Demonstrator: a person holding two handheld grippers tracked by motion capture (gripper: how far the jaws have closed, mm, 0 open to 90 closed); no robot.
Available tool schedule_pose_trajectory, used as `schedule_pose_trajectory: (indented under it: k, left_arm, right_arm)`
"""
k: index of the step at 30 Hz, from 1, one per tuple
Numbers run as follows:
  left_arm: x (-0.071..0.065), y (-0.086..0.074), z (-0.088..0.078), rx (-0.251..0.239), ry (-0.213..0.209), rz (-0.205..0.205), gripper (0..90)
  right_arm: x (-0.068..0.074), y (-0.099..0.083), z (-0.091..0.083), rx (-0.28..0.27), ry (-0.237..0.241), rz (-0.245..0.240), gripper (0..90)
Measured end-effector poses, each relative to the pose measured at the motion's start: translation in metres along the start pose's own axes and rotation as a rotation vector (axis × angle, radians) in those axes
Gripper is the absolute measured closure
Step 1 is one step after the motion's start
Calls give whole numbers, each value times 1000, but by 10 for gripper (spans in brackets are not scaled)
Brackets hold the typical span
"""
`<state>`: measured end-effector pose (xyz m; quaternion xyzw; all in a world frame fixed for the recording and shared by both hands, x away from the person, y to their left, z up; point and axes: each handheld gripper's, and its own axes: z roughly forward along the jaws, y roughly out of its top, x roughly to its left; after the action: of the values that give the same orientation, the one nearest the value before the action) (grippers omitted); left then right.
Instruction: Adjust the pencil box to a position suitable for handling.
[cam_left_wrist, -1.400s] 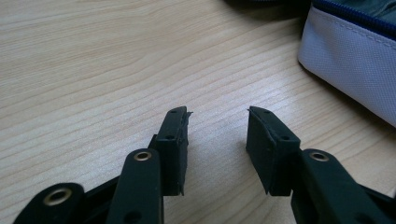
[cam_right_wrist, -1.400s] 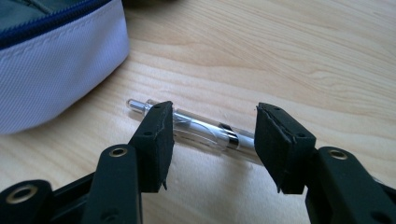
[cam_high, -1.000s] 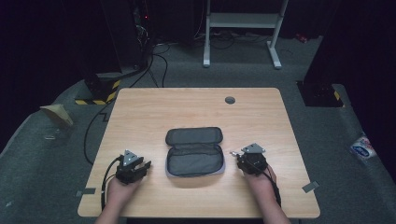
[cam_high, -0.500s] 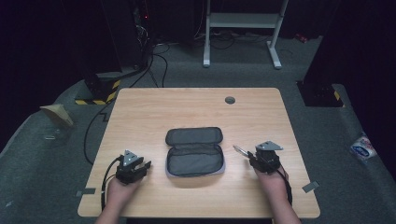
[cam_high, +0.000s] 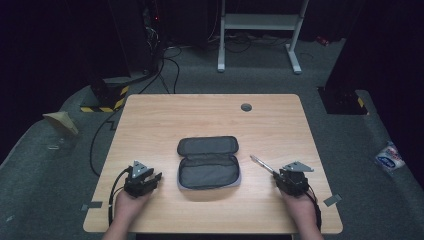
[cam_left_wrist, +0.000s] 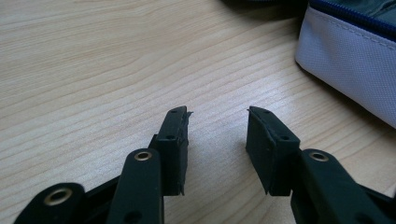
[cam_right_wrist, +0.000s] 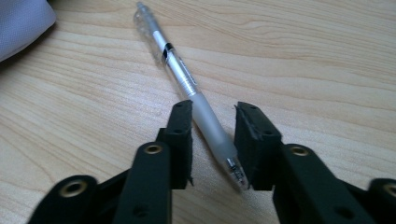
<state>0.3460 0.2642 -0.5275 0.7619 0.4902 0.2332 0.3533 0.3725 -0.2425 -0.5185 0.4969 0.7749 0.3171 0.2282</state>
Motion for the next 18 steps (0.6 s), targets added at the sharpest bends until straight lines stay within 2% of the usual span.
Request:
schedule_pose_trajectory:
  k: [7, 18]
  left_arm:
    - [0, 0, 0, 0, -3, 0, 586]
    - [0, 0, 0, 0, -6, 1, 586]
  right_arm:
    - [5, 0, -1, 6, 14, -20, 781]
    - [19, -5, -8, 16, 20, -9, 788]
